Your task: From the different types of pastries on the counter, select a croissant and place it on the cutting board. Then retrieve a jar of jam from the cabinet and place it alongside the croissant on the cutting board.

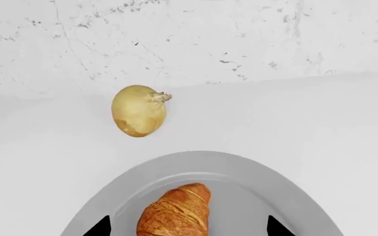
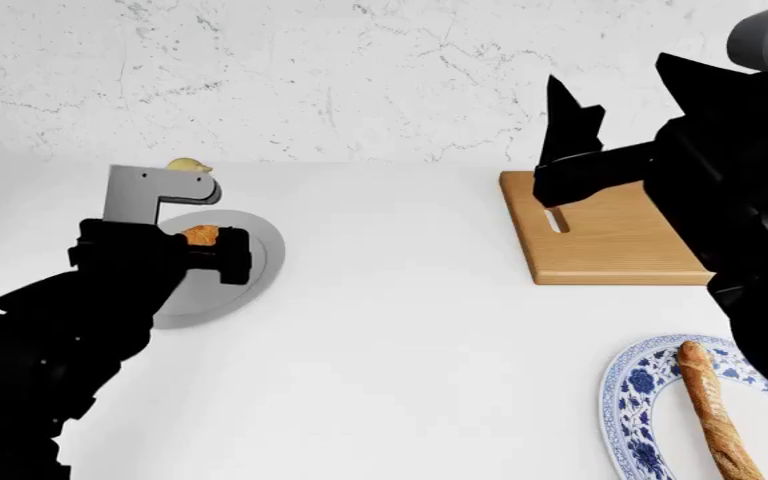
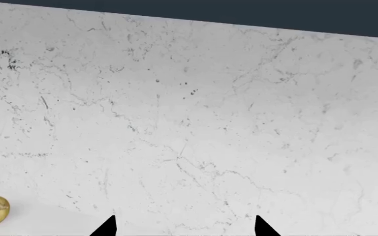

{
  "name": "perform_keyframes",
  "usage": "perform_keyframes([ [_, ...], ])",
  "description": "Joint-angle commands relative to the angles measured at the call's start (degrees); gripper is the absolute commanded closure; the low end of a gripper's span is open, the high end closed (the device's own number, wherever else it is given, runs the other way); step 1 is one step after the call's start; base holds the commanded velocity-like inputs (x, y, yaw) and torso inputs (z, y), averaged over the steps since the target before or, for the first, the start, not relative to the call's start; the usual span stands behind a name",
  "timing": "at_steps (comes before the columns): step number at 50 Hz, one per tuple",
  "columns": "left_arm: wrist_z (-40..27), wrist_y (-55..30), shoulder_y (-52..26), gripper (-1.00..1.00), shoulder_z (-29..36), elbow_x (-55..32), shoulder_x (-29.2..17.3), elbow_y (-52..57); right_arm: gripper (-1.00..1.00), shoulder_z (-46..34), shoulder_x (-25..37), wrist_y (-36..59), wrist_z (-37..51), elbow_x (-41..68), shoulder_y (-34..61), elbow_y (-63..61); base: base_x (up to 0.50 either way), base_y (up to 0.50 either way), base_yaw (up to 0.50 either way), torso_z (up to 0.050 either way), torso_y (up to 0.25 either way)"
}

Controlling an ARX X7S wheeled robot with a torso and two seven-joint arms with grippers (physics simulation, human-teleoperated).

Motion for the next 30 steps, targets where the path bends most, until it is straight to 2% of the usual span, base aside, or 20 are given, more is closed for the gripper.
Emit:
perform_keyframes([
  [1,0.3,1.9,-0.3,-1.0,-0.1,0.6,-0.2,-1.2,-1.0,-0.8,0.4,-1.2,-0.1,-0.4,-0.7,0.2,0.0,0.0,0.0,0.0,0.0],
  [13,-0.8,0.6,-0.2,-1.0,-0.9,-0.3,-0.5,1.3,-1.0,-0.2,1.1,-1.4,0.5,0.8,-0.8,0.3,0.0,0.0,0.0,0.0,-0.153],
  [24,-0.8,0.4,-0.7,-1.0,-0.7,-0.5,-0.5,1.6,-1.0,-0.4,1.5,-1.9,0.7,1.1,-0.7,0.7,0.0,0.0,0.0,0.0,-0.007],
  [30,-0.7,0.5,-0.8,-1.0,-0.6,-0.5,-0.5,1.2,-1.0,-0.6,1.7,-2.3,0.7,1.1,-0.9,0.8,0.0,0.0,0.0,0.0,-0.118],
])
